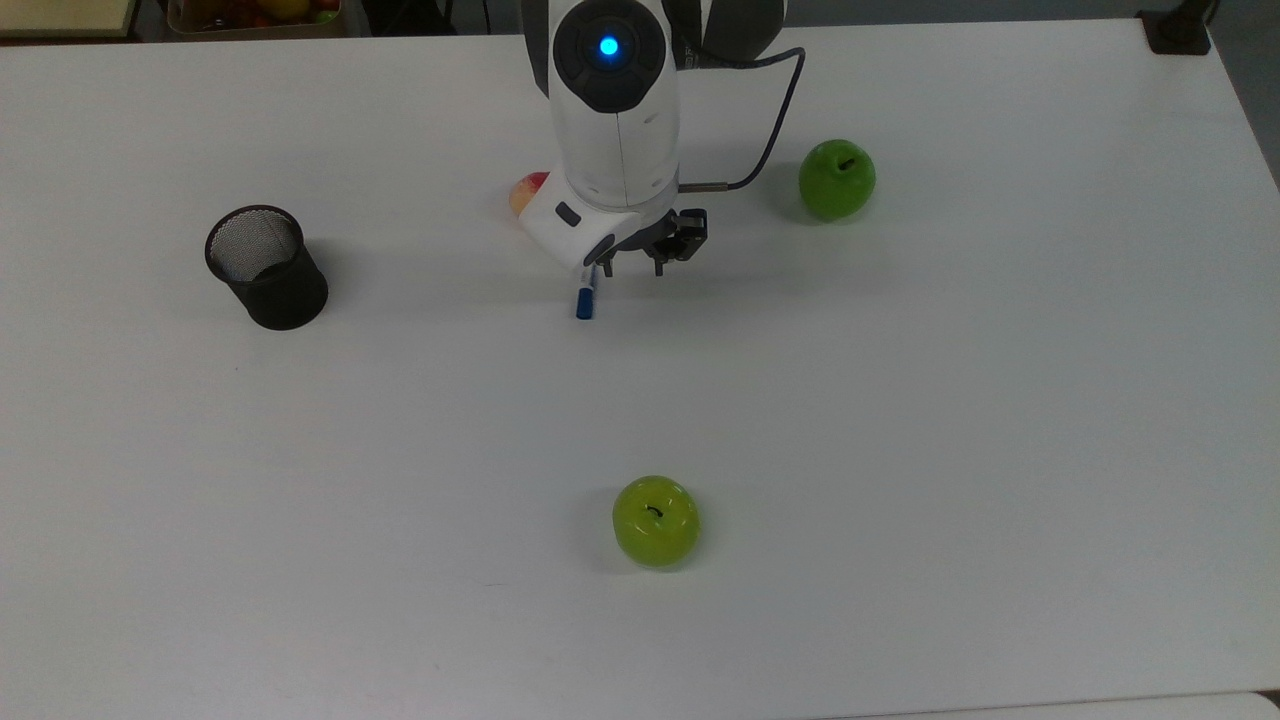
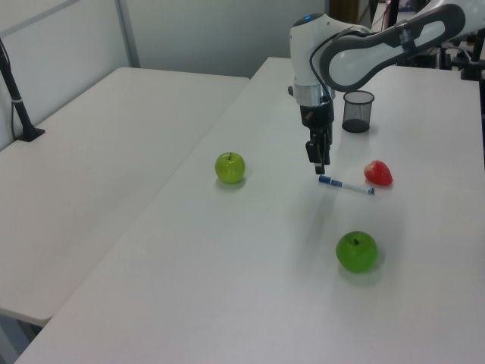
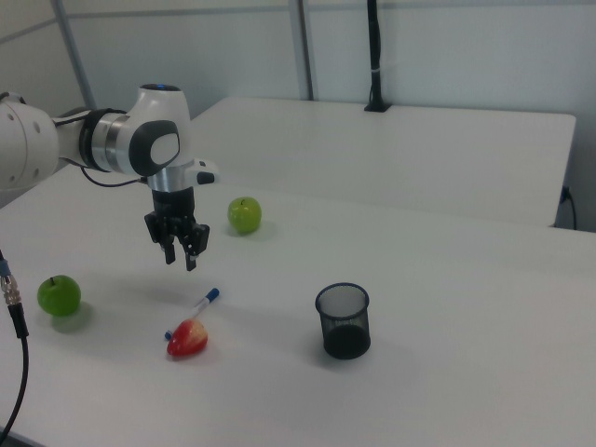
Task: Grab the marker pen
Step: 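Open the gripper, release the marker, and raise the gripper away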
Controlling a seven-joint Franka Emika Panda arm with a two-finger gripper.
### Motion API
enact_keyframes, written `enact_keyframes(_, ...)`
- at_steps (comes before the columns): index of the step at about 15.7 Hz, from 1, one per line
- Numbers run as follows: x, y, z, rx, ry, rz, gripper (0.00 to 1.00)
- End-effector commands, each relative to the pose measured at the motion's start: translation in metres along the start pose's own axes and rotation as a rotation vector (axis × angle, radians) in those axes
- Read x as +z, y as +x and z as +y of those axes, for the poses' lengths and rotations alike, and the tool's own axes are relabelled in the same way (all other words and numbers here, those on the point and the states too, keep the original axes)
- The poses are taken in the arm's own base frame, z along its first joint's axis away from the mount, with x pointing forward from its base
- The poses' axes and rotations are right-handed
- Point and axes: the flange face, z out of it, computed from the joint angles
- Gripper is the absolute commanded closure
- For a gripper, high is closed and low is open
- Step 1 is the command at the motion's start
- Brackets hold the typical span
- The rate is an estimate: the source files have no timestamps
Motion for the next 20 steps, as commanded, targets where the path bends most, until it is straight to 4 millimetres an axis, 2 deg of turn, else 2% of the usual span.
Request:
enact_keyframes(1, -0.005, -0.005, -0.008, -0.006, -0.016, -0.005, 0.0)
enact_keyframes(6, -0.01, -0.006, -0.008, -0.022, -0.054, 0.002, 0.0)
enact_keyframes(8, -0.02, -0.009, -0.007, -0.02, -0.057, 0.012, 0.0)
enact_keyframes(12, -0.083, -0.038, 0.004, -0.041, -0.175, 0.041, 0.0)
enact_keyframes(14, -0.125, -0.06, 0.02, -0.016, -0.182, 0.074, 0.0)
enact_keyframes(16, -0.159, -0.081, 0.04, 0.017, -0.172, 0.103, 0.0)
enact_keyframes(20, -0.203, -0.117, 0.066, 0.064, -0.147, 0.143, 0.0)
